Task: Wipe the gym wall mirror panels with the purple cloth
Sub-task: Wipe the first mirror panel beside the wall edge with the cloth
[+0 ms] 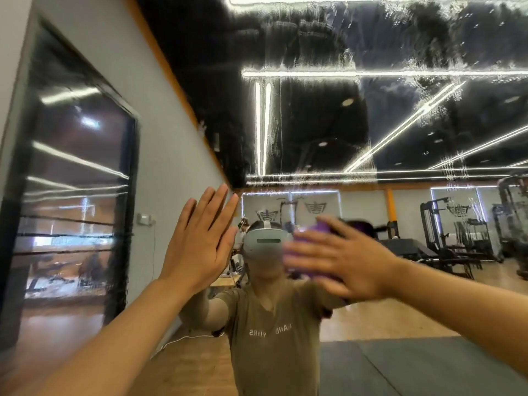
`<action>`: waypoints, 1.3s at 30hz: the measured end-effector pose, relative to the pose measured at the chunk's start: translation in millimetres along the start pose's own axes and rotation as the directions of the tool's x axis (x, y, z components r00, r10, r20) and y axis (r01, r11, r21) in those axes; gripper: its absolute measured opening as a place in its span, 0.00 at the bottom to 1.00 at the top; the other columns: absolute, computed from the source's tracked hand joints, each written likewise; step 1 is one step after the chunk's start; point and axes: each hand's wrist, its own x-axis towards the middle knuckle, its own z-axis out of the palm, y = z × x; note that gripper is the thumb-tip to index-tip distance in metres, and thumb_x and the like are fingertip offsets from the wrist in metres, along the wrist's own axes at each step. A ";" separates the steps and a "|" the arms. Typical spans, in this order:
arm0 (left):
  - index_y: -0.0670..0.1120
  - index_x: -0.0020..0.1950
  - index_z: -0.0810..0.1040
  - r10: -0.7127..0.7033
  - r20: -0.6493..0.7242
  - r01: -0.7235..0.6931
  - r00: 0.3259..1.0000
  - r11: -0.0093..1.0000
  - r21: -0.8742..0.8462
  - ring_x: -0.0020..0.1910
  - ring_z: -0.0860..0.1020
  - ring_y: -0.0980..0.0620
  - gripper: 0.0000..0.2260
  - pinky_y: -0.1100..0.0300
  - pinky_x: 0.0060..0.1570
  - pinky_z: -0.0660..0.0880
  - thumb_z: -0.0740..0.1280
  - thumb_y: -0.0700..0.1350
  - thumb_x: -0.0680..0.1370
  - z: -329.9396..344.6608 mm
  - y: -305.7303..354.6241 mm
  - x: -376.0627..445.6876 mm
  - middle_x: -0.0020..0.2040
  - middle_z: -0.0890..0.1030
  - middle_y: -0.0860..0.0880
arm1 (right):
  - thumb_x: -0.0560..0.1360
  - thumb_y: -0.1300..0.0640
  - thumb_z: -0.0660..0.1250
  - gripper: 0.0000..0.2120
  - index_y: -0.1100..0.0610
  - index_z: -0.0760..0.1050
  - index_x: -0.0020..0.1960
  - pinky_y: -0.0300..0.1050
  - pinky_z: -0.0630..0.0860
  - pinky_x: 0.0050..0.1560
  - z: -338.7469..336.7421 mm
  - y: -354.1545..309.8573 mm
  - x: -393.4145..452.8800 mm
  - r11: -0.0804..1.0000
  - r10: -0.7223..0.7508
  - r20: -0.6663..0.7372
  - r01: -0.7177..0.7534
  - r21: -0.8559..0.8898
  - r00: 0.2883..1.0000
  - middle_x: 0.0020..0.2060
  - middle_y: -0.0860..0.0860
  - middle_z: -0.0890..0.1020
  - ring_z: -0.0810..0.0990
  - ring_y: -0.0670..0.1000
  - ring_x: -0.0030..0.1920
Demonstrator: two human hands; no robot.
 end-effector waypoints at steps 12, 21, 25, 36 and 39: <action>0.47 0.83 0.54 -0.023 -0.017 0.023 1.000 0.999 0.026 0.82 0.50 0.49 0.27 0.51 0.79 0.44 0.49 0.53 0.85 4.2 2.4 -2.6 0.83 0.53 0.47 | 0.84 0.43 0.44 0.28 0.48 0.54 0.82 0.64 0.48 0.79 -10.1 31.8 63.6 0.800 0.593 -0.187 -0.548 0.243 0.783 0.81 0.47 0.57 0.52 0.52 0.81; 0.48 0.83 0.49 -0.108 -0.019 0.108 0.994 0.994 -0.005 0.82 0.46 0.49 0.27 0.54 0.79 0.39 0.48 0.53 0.85 5.4 12.8 -16.3 0.83 0.50 0.47 | 0.83 0.42 0.51 0.28 0.45 0.54 0.82 0.62 0.45 0.79 17.8 -93.0 -13.6 0.999 -0.017 -0.057 0.015 -0.028 0.998 0.80 0.45 0.58 0.53 0.53 0.81; 0.50 0.83 0.45 -0.097 0.004 0.097 0.995 0.995 0.006 0.82 0.44 0.50 0.27 0.56 0.78 0.38 0.48 0.54 0.85 4.2 10.5 -18.0 0.83 0.48 0.47 | 0.83 0.42 0.49 0.27 0.43 0.55 0.81 0.59 0.41 0.79 11.5 -58.1 0.7 0.977 -0.215 -0.039 0.214 -0.016 0.976 0.80 0.43 0.59 0.52 0.50 0.81; 0.56 0.82 0.38 -0.096 0.042 0.096 0.994 0.995 0.013 0.82 0.45 0.53 0.25 0.55 0.79 0.40 0.40 0.59 0.85 1.0 2.1 -38.0 0.83 0.48 0.50 | 0.83 0.42 0.44 0.28 0.47 0.57 0.82 0.60 0.44 0.79 -10.0 60.9 97.5 0.839 0.542 -0.259 -0.501 0.210 0.799 0.80 0.47 0.60 0.55 0.52 0.81; 0.58 0.81 0.36 -0.093 0.044 0.094 0.995 0.995 -0.022 0.82 0.46 0.52 0.25 0.51 0.79 0.42 0.39 0.59 0.85 3.9 1.5 -37.4 0.83 0.47 0.51 | 0.83 0.43 0.43 0.28 0.48 0.56 0.82 0.61 0.45 0.79 -6.2 49.9 98.0 0.811 0.583 -0.282 -0.524 0.261 0.762 0.80 0.49 0.60 0.55 0.54 0.81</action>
